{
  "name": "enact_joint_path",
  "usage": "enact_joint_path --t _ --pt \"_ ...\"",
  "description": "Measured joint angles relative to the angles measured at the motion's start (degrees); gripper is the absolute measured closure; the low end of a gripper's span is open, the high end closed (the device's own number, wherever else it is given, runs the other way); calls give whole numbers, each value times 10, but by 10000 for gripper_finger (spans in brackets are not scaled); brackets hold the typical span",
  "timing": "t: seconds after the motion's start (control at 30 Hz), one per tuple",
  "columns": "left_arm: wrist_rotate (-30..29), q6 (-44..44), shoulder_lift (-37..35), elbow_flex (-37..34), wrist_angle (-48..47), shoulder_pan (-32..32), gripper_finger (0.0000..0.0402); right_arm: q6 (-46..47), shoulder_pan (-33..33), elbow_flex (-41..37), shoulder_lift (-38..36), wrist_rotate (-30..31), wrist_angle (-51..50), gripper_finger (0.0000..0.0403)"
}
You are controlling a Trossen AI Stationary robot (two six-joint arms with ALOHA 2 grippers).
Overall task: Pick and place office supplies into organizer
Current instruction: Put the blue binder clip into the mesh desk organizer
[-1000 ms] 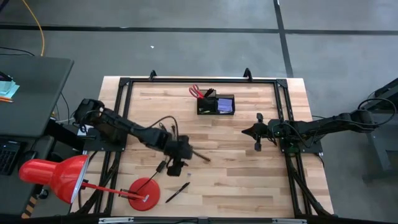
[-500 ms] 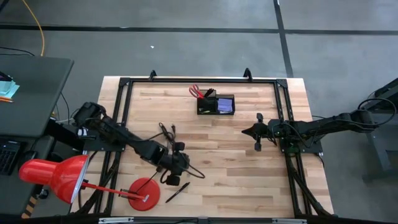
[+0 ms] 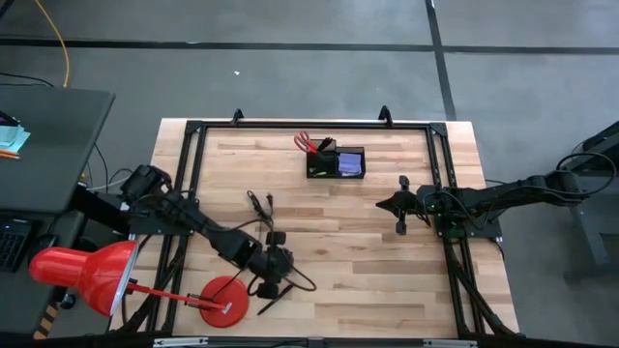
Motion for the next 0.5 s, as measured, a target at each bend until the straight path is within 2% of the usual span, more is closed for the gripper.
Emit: enact_joint_path --t 0.17,0.5 --pt "-51 1 1 0 16 -15 261 0 0 0 0 0 0 402" --pt "-48 19 27 0 28 -14 261 0 0 0 0 0 -1 402"
